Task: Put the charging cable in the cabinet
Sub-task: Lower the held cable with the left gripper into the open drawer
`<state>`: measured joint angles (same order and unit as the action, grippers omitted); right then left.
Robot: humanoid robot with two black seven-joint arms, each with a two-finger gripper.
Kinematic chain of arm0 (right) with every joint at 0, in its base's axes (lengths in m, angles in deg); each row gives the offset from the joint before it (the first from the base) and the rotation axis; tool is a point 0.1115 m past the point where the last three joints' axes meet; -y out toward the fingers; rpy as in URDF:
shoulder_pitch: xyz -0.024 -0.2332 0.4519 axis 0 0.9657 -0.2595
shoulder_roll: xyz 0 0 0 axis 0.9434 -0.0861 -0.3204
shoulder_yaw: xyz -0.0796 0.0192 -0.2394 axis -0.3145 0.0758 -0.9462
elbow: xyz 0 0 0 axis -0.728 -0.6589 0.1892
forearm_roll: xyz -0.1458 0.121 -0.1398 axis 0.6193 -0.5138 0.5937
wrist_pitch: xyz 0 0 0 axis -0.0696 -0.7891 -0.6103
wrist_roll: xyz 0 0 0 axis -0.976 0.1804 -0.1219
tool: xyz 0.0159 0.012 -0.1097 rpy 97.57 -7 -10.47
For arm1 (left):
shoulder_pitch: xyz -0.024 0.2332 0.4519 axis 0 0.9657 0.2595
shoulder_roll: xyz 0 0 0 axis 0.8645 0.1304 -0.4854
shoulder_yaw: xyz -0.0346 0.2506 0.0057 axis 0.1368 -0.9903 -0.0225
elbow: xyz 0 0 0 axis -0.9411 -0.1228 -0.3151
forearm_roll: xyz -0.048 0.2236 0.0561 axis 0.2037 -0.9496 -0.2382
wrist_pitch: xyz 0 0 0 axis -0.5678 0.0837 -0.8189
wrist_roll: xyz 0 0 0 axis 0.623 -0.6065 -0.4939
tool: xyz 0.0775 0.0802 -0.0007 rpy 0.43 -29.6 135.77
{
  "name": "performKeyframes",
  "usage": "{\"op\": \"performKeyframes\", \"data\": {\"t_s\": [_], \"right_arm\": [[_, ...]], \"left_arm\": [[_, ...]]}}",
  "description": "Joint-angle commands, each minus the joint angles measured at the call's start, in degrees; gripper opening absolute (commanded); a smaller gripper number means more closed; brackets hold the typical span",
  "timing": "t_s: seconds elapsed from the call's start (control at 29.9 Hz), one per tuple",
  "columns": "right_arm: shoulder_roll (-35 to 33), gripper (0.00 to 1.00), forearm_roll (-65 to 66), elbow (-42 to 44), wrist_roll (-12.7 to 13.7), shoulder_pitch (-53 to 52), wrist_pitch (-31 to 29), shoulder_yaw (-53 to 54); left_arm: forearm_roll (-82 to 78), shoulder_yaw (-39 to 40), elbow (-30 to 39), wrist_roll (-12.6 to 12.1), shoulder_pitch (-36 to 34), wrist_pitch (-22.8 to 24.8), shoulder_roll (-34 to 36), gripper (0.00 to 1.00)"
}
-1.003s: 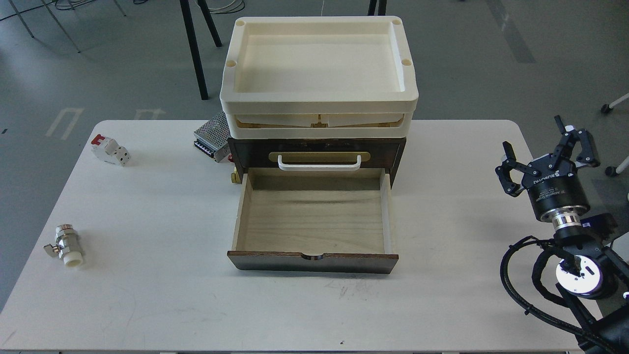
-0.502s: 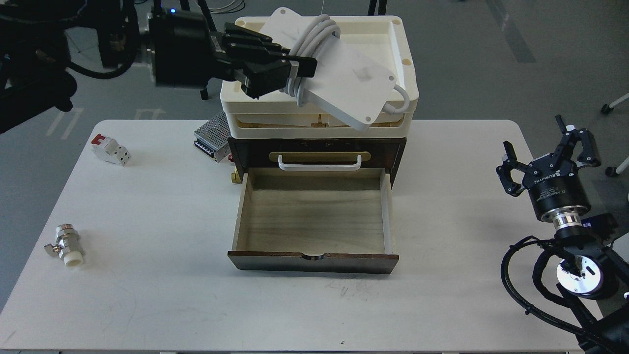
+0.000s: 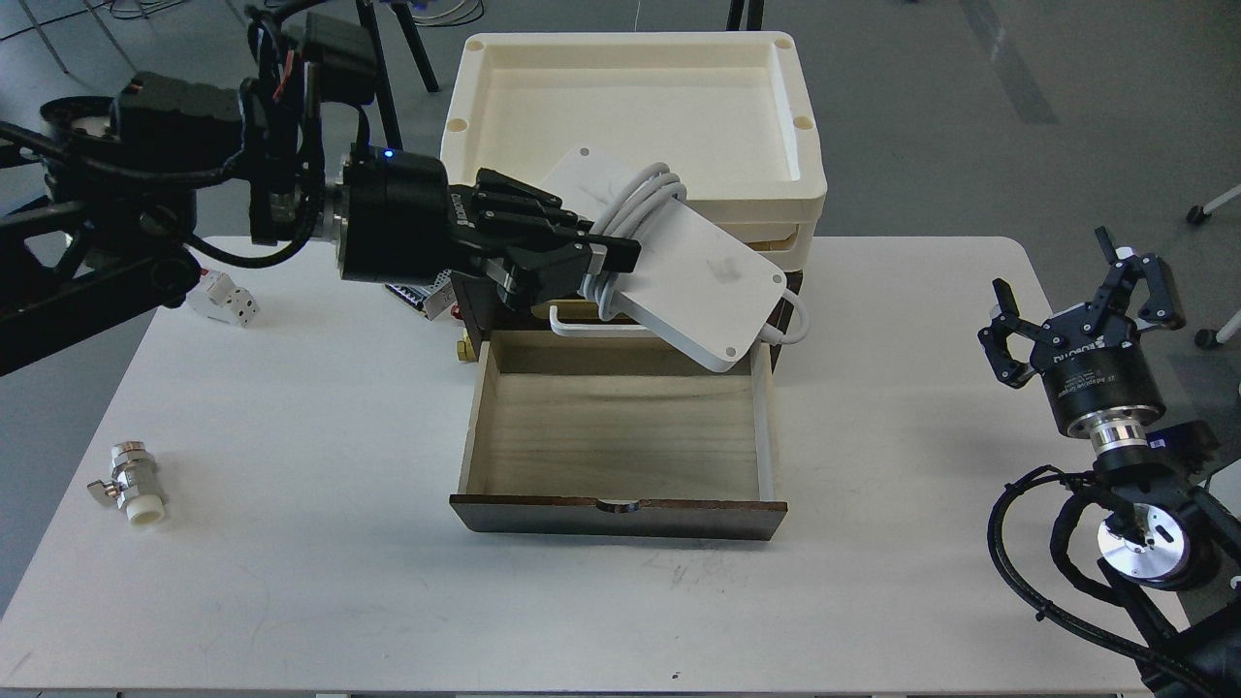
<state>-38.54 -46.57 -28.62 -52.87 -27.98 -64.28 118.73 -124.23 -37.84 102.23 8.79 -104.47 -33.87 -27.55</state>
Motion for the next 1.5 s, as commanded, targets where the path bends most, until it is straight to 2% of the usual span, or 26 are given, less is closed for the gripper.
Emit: {"op": "performKeyframes", "data": {"t_s": [0.0,0.13,0.77,1.07,1.47], "right_arm": [[0.0,0.99,0.0,0.0,0.0,0.0,0.0,0.1],[0.0,1.00,0.0,0.0,0.0,0.0,0.0,0.1],[0.0,1.00,0.0,0.0,0.0,0.1,0.0,0.0],[0.0,1.00,0.0,0.0,0.0,0.0,0.0,-0.2],[0.0,1.00,0.0,0.1,0.0,0.0,0.0,-0.2]], "left_arm": [[0.0,-0.5,0.2,0.0,0.8,0.0,0.0,0.01],[-2.1,-0.2,0.1,0.0,5.2,-0.3,-0.1,0.01],[-4.9,-0.2,-2.7,0.0,23.3,-11.9,1.1,0.01],[-4.9,-0.3,-4.9,0.0,28.0,-15.1,-2.3,0.02],[-4.9,-0.7,-14.9,0.0,28.5,-15.5,-11.7,0.03]]}}
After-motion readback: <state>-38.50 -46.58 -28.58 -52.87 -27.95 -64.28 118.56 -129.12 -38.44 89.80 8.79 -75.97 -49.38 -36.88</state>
